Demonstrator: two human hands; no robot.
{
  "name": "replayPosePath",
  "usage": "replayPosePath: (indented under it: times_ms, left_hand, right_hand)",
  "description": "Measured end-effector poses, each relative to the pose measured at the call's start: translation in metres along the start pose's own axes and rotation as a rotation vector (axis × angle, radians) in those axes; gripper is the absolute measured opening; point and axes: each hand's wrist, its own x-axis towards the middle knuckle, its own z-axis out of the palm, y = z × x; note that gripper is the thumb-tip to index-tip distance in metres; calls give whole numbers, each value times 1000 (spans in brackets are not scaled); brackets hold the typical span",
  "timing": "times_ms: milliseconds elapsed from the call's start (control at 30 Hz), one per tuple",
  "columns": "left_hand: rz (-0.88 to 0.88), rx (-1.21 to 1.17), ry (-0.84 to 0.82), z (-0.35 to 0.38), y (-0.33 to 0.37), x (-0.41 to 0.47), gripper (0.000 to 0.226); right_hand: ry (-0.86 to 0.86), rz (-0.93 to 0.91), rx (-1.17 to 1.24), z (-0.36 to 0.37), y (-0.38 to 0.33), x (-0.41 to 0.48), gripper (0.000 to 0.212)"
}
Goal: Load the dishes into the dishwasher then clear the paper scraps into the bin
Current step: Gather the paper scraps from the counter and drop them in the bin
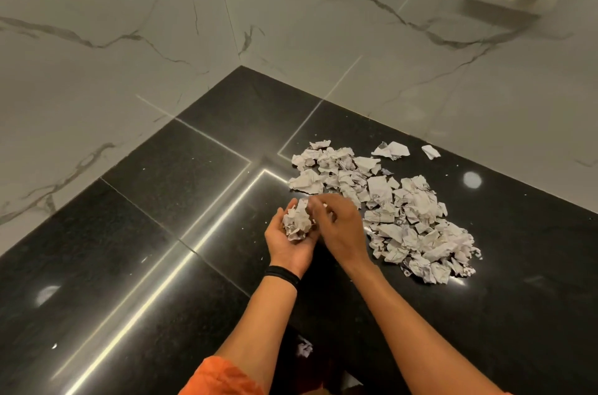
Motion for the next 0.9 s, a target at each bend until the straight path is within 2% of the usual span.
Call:
replayPosePath:
  times_ms: [67, 133, 267, 367, 433, 567, 633, 767, 900]
  left_hand:
    - [-19, -36, 1, -4, 9, 2, 29]
    - [-21, -55, 12, -8, 18, 4, 28]
    - [-11, -56, 34, -15, 36, 6, 28]
    - [-16, -9, 45, -19, 42, 10, 28]
    - [-20, 17, 42, -20, 43, 11, 28]
    - [-51, 88, 15, -20, 38, 15, 30]
    - [-75, 117, -17, -18, 33, 18, 34]
    - [-132, 114, -17, -13, 23, 23, 45]
    - [-126, 80, -49, -5, 19, 21, 40]
  right_hand:
    - [11, 80, -37, -1, 5, 16, 15]
    - [-111, 119, -161, 1, 16, 30, 22]
    - [-360, -19, -445, 21, 35, 41, 25]
    - [-373, -84, -577, 29, 40, 39, 17]
    - [-293, -44, -513, 28, 37, 34, 15]
    - [-52, 157, -95, 22, 8, 20, 13]
    - [-76, 126, 32, 22, -14, 11, 14]
    - [-142, 134, 76, 24, -31, -2, 19]
    - [162, 209, 195, -1, -17, 2, 15]
